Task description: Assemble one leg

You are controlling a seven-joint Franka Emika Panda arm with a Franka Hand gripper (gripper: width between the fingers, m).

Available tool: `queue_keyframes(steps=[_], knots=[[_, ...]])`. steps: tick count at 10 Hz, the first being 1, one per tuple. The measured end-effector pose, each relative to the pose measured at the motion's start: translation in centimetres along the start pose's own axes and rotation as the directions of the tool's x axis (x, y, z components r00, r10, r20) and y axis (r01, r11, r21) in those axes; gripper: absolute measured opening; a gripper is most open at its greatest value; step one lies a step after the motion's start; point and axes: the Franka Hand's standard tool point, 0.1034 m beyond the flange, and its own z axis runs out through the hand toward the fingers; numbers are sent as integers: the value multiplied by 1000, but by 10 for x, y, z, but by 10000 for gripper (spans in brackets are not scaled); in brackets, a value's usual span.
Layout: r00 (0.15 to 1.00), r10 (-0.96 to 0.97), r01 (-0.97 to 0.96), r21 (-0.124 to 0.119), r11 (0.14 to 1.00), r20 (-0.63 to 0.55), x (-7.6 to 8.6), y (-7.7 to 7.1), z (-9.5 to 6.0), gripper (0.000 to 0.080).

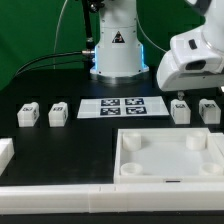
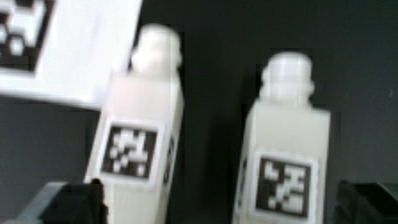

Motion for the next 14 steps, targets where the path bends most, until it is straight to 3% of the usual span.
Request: queue_keyframes(steps=[2, 3, 8, 14], knots=[[984, 16, -14, -12, 1000, 176, -1, -5, 3, 649], [979, 26, -25, -8, 1000, 200, 7, -10, 5, 649], [983, 22, -19, -19, 1000, 180, 14, -31, 15, 649], [986, 17, -16, -8, 1000, 168, 24, -32, 28, 649]])
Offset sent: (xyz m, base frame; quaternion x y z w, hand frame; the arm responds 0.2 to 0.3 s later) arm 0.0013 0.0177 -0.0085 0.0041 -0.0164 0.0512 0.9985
